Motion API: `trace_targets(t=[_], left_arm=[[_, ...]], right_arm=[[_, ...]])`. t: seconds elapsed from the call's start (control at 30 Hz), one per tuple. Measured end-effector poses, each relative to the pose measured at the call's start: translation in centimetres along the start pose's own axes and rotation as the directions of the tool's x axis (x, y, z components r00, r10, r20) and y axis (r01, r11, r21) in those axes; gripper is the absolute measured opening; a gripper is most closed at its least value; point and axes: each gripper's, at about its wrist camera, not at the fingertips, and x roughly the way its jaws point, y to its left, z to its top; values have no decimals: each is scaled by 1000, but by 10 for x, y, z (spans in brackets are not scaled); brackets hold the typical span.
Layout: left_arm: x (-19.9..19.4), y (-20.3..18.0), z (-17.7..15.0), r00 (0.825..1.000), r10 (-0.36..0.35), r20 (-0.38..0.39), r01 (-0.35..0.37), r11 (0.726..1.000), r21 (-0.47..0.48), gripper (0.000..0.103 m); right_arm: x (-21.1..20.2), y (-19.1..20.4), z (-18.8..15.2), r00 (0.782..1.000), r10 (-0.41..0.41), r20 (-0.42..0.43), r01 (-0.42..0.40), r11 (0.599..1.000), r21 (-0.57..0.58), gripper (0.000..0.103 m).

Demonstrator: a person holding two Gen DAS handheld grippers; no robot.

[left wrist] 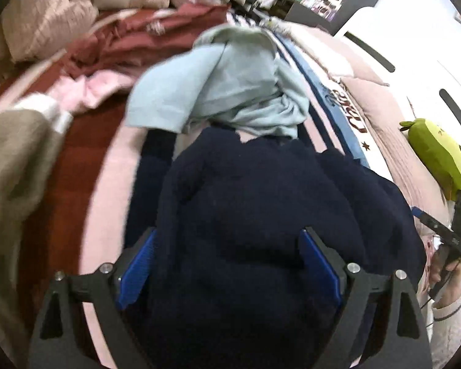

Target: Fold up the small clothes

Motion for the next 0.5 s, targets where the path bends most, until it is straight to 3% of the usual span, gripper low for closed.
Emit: trace_targets(t=[0.07,0.1,0.17,0.2,0.23,0.27,0.3,0.37,0.5], left_arm=[[8,2,2,1000,-13,-15,13,1000,-14,84],[11,3,3,1000,-20,-18,19,1000,-18,81],[17,2,3,999,-30,-29,30,999,-12,67],[19,1,2,999,-28,-30,28,1000,-3,63],[19,0,2,999,-29,-27,29,1000,5,54],[18,-2,1,999,-29,-20,29,999,16,40],[17,-5,0,1000,-20,-8,20,999,35,34],[11,-10,-2,1000,16,26,-18,997,75,18],[2,-8,-9,995,80,61,-86,990,111,13]], right_arm=[[15,-8,6,998,52,-26,-51,998,32,81],[22,-9,8,995,93,-42,-92,995,41,75],[30,-6,8,988,137,-71,-136,990,29,59],[33,0,6,990,119,-80,-119,993,8,47],[34,4,5,993,88,-80,-89,996,-16,26],[34,10,3,996,62,-72,-65,997,-41,19],[33,13,2,997,48,-55,-51,997,-55,13],[26,20,-1,1000,8,-20,-10,997,-76,10],[14,21,-7,995,-102,18,103,992,-77,9]])
